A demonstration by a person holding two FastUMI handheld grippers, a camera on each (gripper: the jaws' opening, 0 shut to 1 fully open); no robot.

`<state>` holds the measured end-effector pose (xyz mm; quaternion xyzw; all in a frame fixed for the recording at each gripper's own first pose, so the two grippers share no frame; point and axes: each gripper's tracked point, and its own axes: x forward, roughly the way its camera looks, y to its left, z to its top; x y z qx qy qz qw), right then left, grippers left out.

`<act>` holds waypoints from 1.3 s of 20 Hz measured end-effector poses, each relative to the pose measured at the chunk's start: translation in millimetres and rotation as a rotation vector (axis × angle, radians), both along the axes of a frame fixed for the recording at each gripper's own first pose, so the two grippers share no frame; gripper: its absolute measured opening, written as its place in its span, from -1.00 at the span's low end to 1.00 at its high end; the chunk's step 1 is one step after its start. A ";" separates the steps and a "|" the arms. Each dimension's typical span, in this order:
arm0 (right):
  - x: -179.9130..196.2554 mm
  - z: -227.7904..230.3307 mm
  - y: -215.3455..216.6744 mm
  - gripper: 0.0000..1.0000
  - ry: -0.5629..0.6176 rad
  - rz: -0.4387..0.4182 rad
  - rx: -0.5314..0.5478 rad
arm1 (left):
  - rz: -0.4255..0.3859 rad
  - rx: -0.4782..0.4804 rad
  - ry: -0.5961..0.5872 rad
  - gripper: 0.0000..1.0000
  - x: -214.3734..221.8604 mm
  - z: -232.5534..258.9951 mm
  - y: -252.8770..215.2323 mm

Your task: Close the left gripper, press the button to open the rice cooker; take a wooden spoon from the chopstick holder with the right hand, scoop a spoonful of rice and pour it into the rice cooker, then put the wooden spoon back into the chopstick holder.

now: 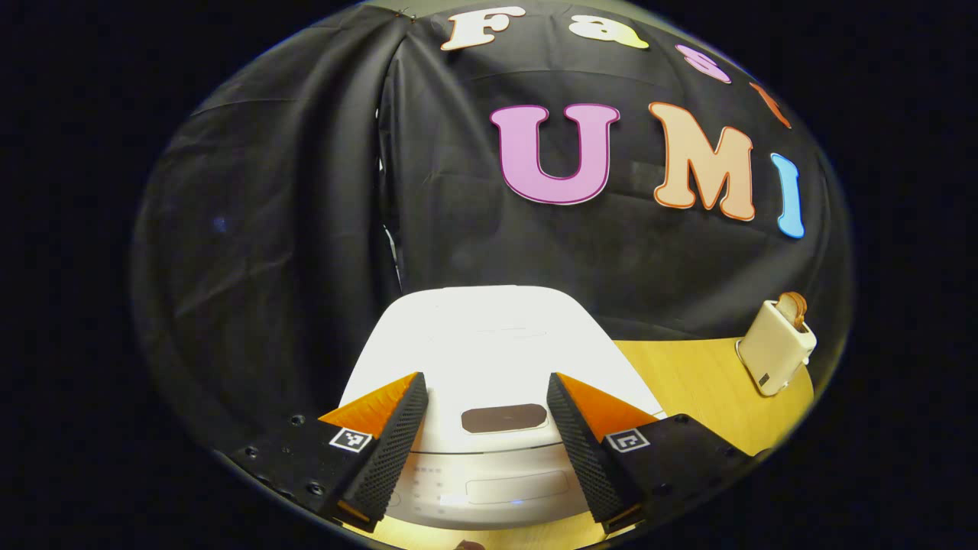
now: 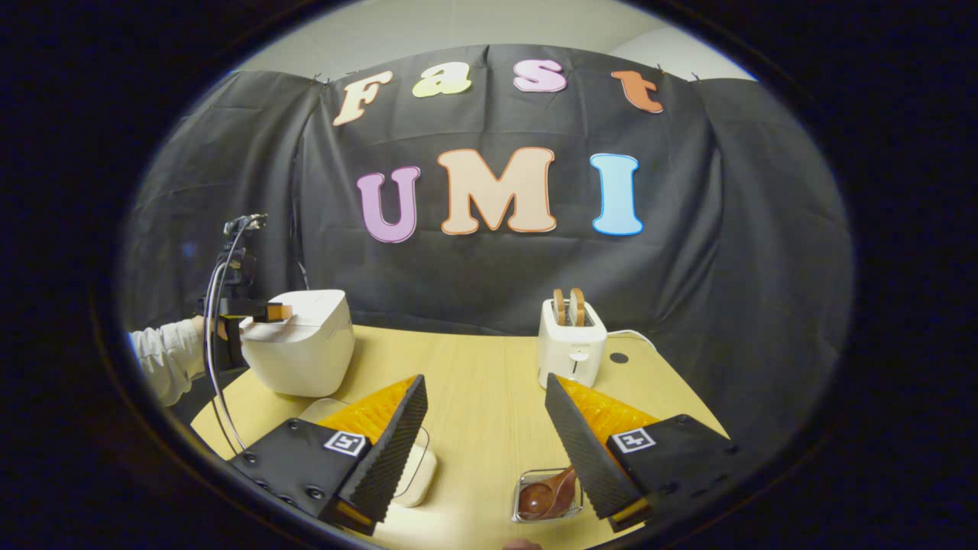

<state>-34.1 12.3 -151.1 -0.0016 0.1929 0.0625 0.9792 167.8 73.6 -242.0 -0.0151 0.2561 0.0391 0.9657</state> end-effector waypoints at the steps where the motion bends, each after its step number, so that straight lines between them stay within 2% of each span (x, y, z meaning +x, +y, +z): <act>1: -0.3 -1.2 0.5 0.99 -0.001 -0.001 0.001 | 0.004 -0.006 -0.002 0.89 0.7 -0.4 1.0; 5: 1.2 -9.1 11.2 0.99 0.010 0.016 0.018 | 0.004 0.003 -0.010 0.89 -2.0 -0.1 -2.5; 9: 6.8 2.0 33.2 0.98 -0.017 0.061 0.045 | 0.001 -0.010 -0.044 0.91 -10.5 7.0 -3.2; 11: 12.5 11.7 42.5 0.98 -0.047 0.083 0.049 | 0.000 -0.014 -0.111 0.92 -25.4 32.7 -4.5; 15: 20.7 28.4 58.1 0.98 -0.096 0.106 0.075 | -0.048 0.066 -0.249 0.89 -53.1 92.5 -13.1; 21: 29.4 51.6 60.4 0.98 -0.179 0.089 0.112 | -0.066 0.044 -0.391 0.89 -103.0 161.5 -33.4; 26: 33.2 60.1 54.1 0.98 -0.232 0.057 0.128 | -0.113 0.010 -0.459 0.89 -145.8 185.4 -60.6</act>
